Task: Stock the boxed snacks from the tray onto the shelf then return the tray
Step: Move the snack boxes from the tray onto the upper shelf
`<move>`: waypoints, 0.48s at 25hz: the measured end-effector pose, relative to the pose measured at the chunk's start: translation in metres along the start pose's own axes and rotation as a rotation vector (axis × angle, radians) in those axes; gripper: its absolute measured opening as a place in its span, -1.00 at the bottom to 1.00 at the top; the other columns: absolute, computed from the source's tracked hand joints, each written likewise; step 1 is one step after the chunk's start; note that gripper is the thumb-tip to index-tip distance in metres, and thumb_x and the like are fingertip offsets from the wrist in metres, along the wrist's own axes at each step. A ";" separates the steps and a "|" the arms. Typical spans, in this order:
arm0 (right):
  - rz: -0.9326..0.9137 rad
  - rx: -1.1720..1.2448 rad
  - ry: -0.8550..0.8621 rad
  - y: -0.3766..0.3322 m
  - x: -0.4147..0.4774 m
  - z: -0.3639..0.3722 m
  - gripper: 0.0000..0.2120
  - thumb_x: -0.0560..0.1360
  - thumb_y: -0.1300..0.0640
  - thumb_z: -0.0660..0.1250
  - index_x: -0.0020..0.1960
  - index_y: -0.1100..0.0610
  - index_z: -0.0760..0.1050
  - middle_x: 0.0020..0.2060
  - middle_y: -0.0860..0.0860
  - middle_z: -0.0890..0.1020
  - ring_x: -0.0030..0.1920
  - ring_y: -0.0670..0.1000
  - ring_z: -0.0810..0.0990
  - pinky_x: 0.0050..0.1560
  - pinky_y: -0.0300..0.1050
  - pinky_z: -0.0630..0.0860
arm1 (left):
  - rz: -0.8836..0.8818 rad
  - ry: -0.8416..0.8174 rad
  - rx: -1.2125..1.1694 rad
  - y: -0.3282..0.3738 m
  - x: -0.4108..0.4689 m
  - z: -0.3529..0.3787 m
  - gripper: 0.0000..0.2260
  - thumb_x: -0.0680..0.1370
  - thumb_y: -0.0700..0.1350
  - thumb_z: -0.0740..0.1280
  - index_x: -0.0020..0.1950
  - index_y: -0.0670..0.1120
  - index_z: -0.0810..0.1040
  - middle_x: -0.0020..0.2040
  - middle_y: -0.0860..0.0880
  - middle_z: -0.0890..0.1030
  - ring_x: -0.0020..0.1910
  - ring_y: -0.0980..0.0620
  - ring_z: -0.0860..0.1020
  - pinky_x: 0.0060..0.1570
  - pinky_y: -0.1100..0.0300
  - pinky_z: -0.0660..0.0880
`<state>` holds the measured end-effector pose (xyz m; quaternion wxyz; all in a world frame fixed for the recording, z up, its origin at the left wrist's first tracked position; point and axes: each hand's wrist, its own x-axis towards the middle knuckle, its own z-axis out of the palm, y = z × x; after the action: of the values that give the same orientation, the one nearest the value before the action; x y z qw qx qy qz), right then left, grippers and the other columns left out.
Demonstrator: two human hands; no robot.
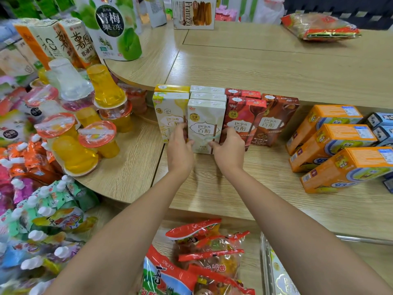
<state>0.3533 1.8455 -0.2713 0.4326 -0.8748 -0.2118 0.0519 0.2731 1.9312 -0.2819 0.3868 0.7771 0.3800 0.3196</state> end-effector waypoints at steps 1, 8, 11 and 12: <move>0.001 -0.015 -0.001 0.000 0.000 0.000 -0.69 0.40 0.12 0.46 0.05 0.20 0.44 -0.03 0.10 0.61 -0.02 0.11 0.56 -0.15 -0.10 0.41 | 0.002 0.001 0.005 0.001 0.000 -0.001 -0.63 0.47 -0.33 0.34 0.23 -0.07 0.43 0.13 -0.03 0.54 0.04 0.02 0.53 0.03 0.12 0.49; 0.027 -0.120 0.003 -0.004 -0.005 -0.010 -0.55 0.37 -0.05 0.46 0.15 0.12 0.43 -0.01 0.04 0.64 0.01 0.09 0.59 -0.11 -0.05 0.52 | -0.048 -0.053 0.091 0.007 -0.002 -0.012 -0.68 0.48 -0.15 0.36 0.21 -0.05 0.42 0.07 0.08 0.53 0.01 0.05 0.54 -0.03 0.05 0.53; 0.023 -0.099 0.014 -0.007 -0.009 -0.018 -0.56 0.36 -0.08 0.44 0.14 0.08 0.43 -0.06 -0.01 0.64 -0.04 0.05 0.59 -0.06 0.01 0.55 | -0.053 -0.066 0.102 0.013 -0.005 -0.018 -0.68 0.48 -0.07 0.36 0.21 -0.03 0.42 0.09 0.07 0.56 0.01 0.05 0.54 -0.07 0.08 0.50; 0.023 -0.093 0.005 -0.007 -0.011 -0.021 -0.60 0.37 -0.09 0.43 0.09 0.07 0.43 -0.10 -0.02 0.64 -0.08 0.03 0.59 -0.09 0.00 0.55 | -0.050 -0.063 0.127 0.014 -0.007 -0.019 -0.68 0.48 -0.04 0.35 0.21 -0.03 0.42 0.12 0.06 0.55 0.02 0.05 0.54 -0.11 0.11 0.48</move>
<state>0.3469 1.8298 -0.2539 0.3914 -0.8964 -0.2030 0.0448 0.2592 1.9270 -0.2618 0.3562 0.8000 0.4064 0.2606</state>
